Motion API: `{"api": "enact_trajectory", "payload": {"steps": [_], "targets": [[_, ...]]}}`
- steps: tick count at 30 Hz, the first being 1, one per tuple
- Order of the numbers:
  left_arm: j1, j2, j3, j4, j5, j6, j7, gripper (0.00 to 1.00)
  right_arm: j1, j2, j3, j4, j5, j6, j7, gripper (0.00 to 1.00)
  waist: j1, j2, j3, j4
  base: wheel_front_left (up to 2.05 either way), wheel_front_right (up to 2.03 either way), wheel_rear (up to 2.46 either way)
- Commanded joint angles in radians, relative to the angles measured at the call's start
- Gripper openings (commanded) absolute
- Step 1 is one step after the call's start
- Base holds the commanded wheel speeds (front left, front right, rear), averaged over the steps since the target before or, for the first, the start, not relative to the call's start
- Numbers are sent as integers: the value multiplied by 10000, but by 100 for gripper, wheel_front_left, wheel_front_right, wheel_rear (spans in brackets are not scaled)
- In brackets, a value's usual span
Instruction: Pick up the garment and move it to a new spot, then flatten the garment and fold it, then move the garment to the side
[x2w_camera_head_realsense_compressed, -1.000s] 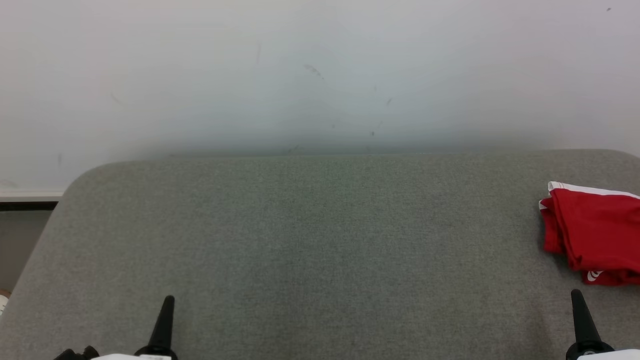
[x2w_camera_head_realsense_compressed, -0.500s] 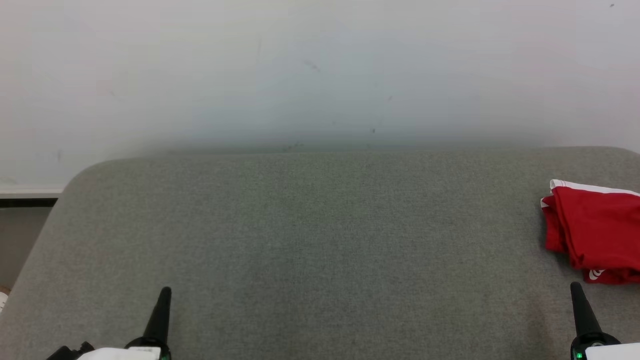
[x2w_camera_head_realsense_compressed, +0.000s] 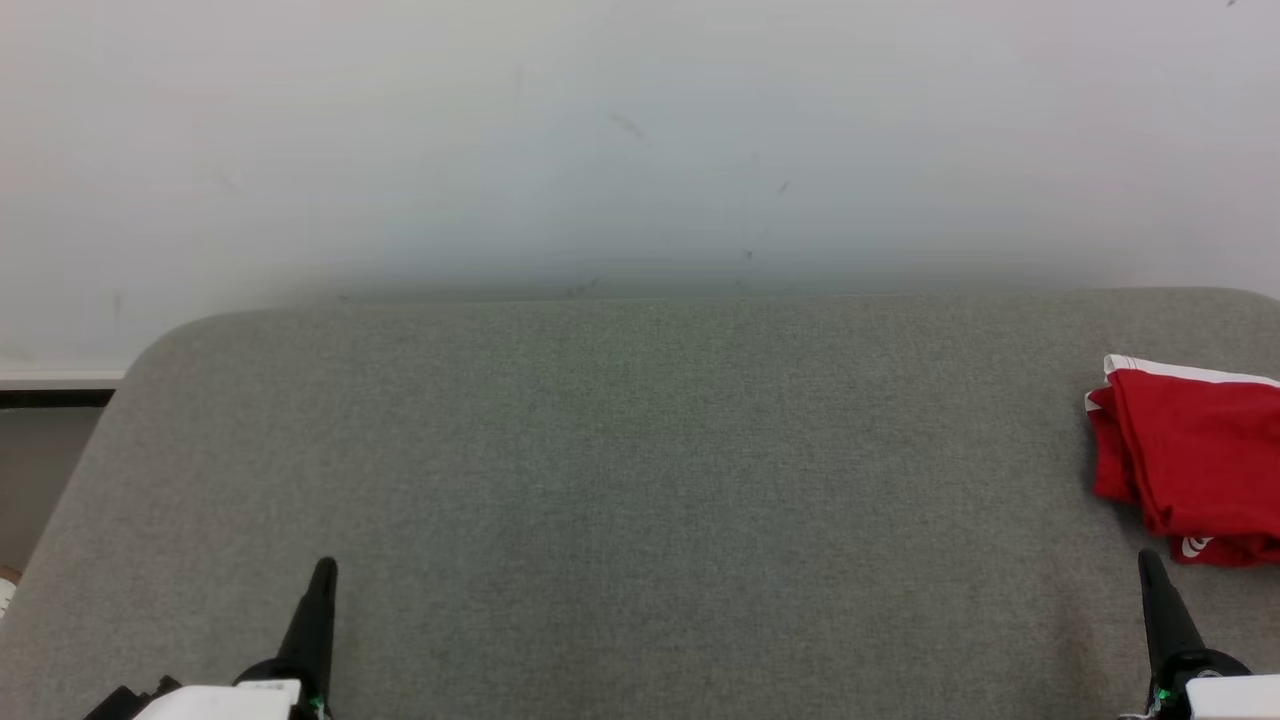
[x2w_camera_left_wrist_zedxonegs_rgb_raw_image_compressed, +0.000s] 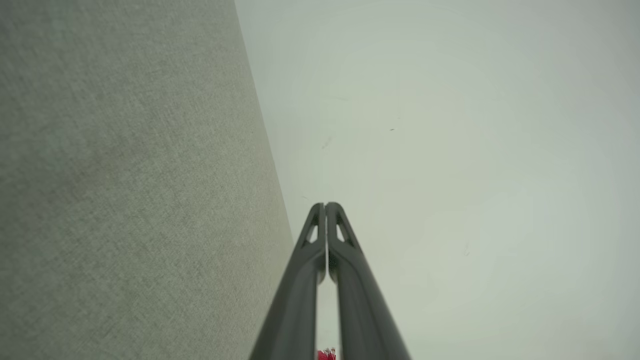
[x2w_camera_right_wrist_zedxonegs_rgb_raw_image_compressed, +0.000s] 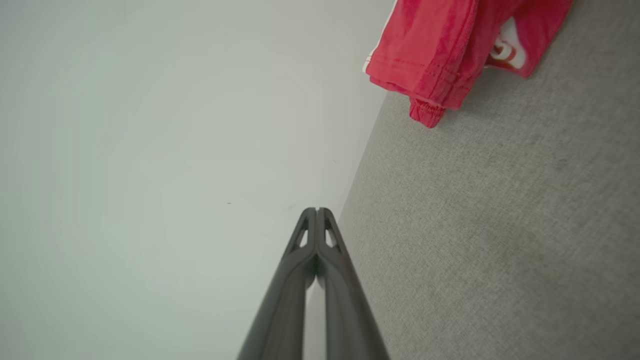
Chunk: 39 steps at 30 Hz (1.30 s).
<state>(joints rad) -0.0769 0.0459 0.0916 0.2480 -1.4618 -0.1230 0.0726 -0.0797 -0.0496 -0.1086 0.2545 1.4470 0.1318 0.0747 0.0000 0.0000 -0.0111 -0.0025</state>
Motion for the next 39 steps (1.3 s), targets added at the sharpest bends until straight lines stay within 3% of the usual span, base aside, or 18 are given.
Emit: {"api": "enact_trajectory", "payload": {"steps": [1, 21, 39], "targets": [[-155, 65, 68, -52, -242, -56, 84, 0, -169, -23, -45, -89, 273, -17, 67, 0, 0, 0, 10, 2, 0, 0, 0], [-380, 73, 254, -37, -1616, -112, 451, 0, -368, -13, -78, -125, 1723, -21, 440, 0, 0, 0, 142, 25, 0, 0, 0], [-371, 71, 246, -38, -1576, -112, 446, 0, -360, -13, -76, -121, 1666, -21, 434, 0, 0, 0, 142, 25, 0, 0, 0]]}}
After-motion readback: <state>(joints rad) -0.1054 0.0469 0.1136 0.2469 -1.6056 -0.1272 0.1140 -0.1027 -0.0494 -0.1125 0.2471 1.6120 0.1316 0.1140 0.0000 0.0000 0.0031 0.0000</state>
